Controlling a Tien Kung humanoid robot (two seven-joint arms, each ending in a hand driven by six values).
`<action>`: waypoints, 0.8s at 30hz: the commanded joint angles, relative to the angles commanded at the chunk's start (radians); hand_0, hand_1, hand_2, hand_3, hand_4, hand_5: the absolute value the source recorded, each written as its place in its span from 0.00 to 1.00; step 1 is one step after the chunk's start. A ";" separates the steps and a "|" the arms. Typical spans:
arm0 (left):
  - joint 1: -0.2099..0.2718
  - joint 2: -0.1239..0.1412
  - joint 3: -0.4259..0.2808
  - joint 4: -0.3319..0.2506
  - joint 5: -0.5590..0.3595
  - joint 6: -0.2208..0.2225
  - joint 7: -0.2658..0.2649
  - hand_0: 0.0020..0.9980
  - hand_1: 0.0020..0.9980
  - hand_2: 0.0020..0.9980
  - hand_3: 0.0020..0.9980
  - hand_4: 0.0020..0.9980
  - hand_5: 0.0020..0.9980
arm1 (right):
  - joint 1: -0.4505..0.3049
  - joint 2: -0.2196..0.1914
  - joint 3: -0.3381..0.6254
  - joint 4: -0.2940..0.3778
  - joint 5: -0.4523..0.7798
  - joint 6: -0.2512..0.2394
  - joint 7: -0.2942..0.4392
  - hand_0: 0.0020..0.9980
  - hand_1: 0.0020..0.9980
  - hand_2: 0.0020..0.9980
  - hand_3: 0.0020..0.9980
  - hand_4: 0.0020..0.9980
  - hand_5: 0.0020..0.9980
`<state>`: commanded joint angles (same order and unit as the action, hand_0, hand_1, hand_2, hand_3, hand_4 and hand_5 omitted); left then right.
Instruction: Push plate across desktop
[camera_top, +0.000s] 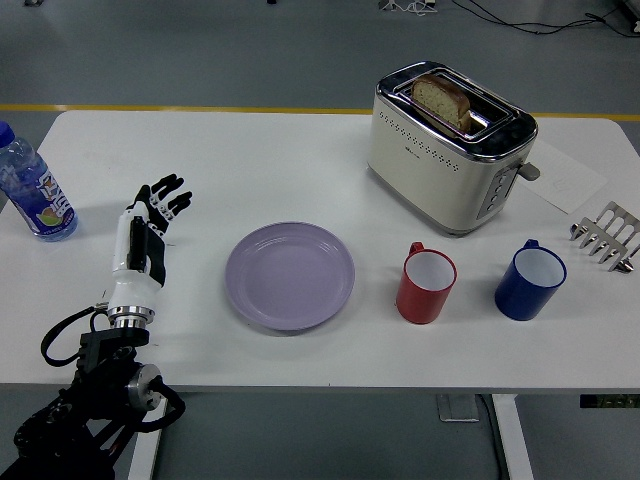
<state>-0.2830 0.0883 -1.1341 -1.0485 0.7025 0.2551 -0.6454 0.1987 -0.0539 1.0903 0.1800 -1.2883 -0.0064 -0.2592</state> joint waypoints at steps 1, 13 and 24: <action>0.002 0.010 -0.015 -0.002 -0.008 -0.005 0.000 0.62 0.63 0.65 0.60 0.46 1.00 | 0.000 0.000 0.001 0.000 -0.001 0.000 0.000 0.64 0.62 0.63 0.58 0.36 0.15; 0.092 0.139 -0.217 -0.018 -0.030 -0.097 0.085 0.59 0.62 0.64 0.60 0.47 0.99 | -0.007 0.001 0.007 0.000 0.006 -0.004 -0.001 0.64 0.62 0.63 0.58 0.36 0.15; 0.135 0.152 -0.438 -0.022 -0.073 -0.245 0.319 0.54 0.61 0.63 0.60 0.47 0.98 | -0.013 0.001 0.017 0.000 -0.003 -0.004 -0.002 0.64 0.62 0.63 0.58 0.36 0.15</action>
<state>-0.1480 0.2403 -1.5717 -1.0709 0.6300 0.0099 -0.3263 0.1854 -0.0526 1.1068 0.1800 -1.2910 -0.0101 -0.2616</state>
